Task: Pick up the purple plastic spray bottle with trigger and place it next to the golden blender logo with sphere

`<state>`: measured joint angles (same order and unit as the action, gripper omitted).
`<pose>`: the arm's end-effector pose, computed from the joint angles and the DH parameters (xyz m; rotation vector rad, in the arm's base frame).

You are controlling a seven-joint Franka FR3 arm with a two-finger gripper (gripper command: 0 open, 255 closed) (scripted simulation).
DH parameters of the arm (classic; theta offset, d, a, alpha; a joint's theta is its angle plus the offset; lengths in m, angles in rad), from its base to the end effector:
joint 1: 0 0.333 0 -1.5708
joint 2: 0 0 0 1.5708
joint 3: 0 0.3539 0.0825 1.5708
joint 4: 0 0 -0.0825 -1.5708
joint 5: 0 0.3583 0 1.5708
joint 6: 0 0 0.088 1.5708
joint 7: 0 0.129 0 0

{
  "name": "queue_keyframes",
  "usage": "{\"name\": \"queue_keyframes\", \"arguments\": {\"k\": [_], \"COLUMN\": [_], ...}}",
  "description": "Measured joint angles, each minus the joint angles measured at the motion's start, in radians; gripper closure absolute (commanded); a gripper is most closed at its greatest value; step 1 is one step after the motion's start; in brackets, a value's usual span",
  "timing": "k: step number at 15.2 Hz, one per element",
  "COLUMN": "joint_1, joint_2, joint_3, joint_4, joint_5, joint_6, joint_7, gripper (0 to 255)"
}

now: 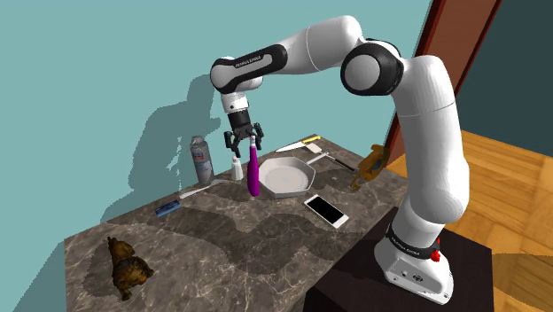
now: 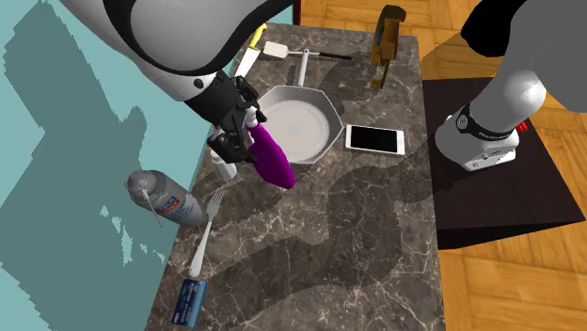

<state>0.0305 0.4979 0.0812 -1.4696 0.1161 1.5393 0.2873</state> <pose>0.6260 0.0771 0.3905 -2.9826 0.2971 0.6838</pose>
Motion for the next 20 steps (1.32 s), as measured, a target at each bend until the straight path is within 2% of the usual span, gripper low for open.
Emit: {"name": "queue_keyframes", "arguments": {"k": [2, 6, 9, 10, 12, 16, 20], "joint_1": [0.005, 0.012, 0.004, 0.011, 0.013, 0.018, 0.013], "joint_2": [0.013, -0.034, -0.032, -0.019, -0.03, -0.071, -0.045], "joint_3": [0.001, 0.003, -0.005, -0.002, -0.001, 0.004, -0.001], "joint_4": [0.022, -0.048, -0.049, -0.029, -0.032, -0.117, -0.085], "joint_5": [0.001, 0.006, 0.004, 0.006, 0.008, 0.016, 0.011], "joint_6": [-0.003, 0.037, 0.034, 0.032, 0.041, 0.082, 0.068], "joint_7": [0.005, 0.008, -0.006, 0.004, 0.004, 0.009, 0.001], "gripper": [0, 0, 0, 255, 255, 255, 255]}}
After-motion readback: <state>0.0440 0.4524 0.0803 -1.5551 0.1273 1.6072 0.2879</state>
